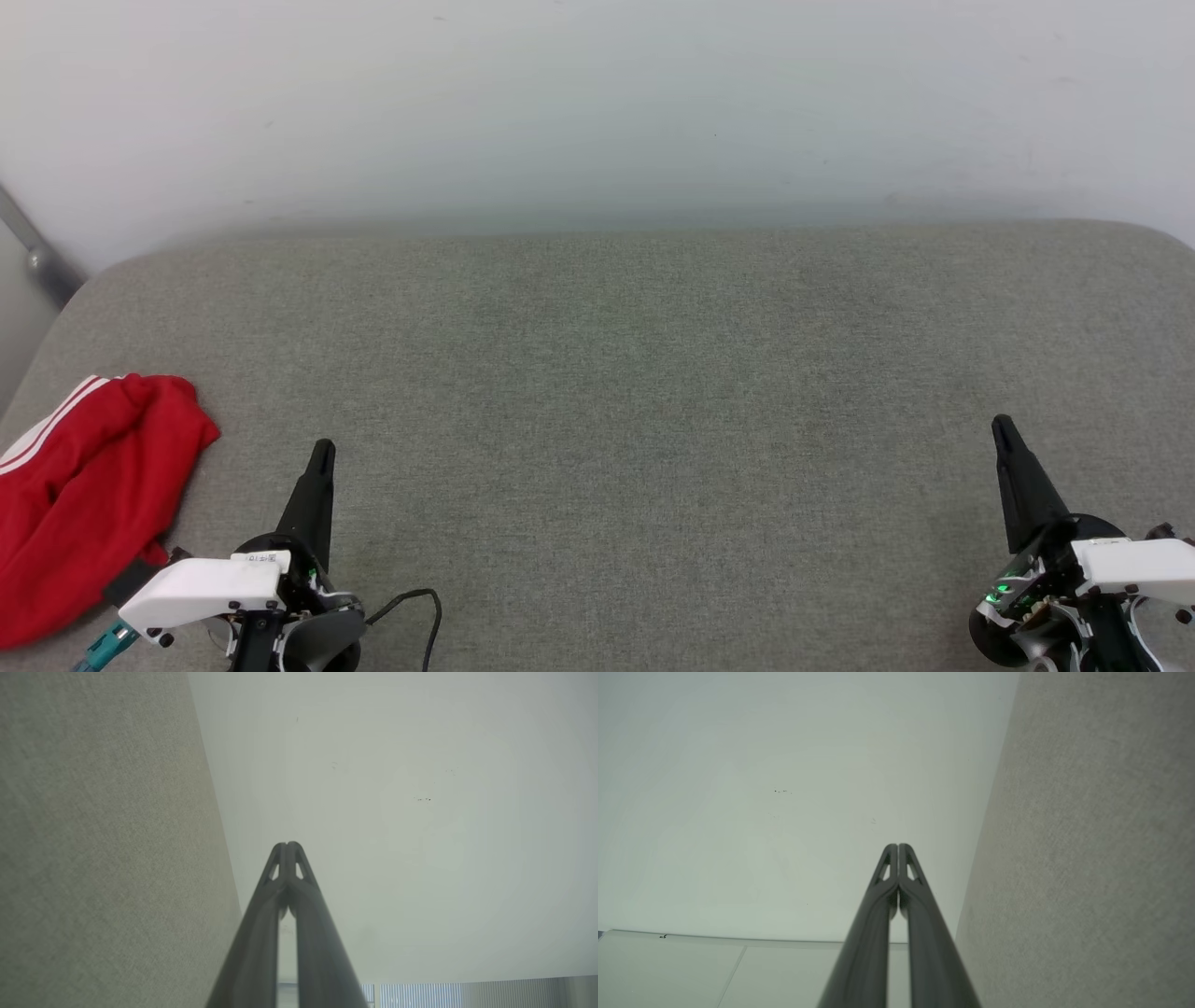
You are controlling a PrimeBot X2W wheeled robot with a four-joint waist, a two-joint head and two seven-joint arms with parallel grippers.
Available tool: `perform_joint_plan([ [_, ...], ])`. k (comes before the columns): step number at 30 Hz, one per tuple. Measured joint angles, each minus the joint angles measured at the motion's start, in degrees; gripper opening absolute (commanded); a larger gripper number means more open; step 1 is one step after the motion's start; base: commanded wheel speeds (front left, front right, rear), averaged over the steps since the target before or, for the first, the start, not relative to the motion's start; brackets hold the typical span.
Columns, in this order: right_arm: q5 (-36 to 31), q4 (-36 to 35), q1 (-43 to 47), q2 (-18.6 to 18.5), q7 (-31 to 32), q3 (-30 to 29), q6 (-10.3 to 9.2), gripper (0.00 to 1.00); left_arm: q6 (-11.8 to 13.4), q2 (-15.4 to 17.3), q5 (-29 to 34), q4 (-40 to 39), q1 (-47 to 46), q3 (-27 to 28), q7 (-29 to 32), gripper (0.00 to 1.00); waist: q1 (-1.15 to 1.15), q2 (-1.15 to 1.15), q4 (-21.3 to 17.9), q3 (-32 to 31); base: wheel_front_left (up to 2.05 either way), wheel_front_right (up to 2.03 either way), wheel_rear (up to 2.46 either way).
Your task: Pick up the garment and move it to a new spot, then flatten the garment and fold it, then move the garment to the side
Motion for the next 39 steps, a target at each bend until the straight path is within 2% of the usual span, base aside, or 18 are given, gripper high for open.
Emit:
perform_joint_plan([
  [2, 0.0, 0.0, 0.0, 0.0, 0.0, 0.0, 0.0, 0.0, 0.0, 0.0, 0.0, 0.0, 0.0, 0.0, 0.0, 0.0, 0.0, 0.0, 0.0, 0.0, 0.0, 0.0, 0.0],
  [3, 0.02, 0.21, 0.11, 0.0, -0.01, 0.0, 0.01, 1.0, 0.01, 0.0, 0.0, 0.24, 0.08, -0.04, -0.01, 1.0, 0.0, 0.0, 0.0, 0.0, 0.0, 0.0, 0.0],
  [13, -1.07, 0.01, 1.58, 0.05, -1.88, 0.97, -0.01, 1.0, 0.04, -0.11, -0.05, 0.23, 1.27, -2.83, -2.19, 1.0, 0.0, 0.0, -0.05, 0.05, 0.0, 0.0, 0.0],
  [19, -3.9, -1.33, 1.61, -0.27, -3.58, 2.18, -0.01, 1.0, 0.04, -0.11, 2.75, -1.23, 1.05, -4.35, -3.85, 1.0, 0.0, 0.0, -0.07, 0.07, 0.0, 0.0, 0.0],
  [31, -14.61, -3.6, 1.62, -1.16, -6.49, 4.1, -0.01, 1.0, 0.04, -0.1, 15.56, -3.93, 1.05, -5.99, -6.77, 1.0, 0.0, 0.0, -0.06, 0.01, 0.0, 0.0, 0.0],
  [39, -24.51, -5.47, 1.62, -1.54, -6.91, 4.44, -0.01, 1.0, 0.04, -0.08, 25.69, -4.65, 1.06, -6.56, -8.45, 1.0, 0.0, 0.0, 0.04, -0.05, 0.0, 0.0, 0.0],
])
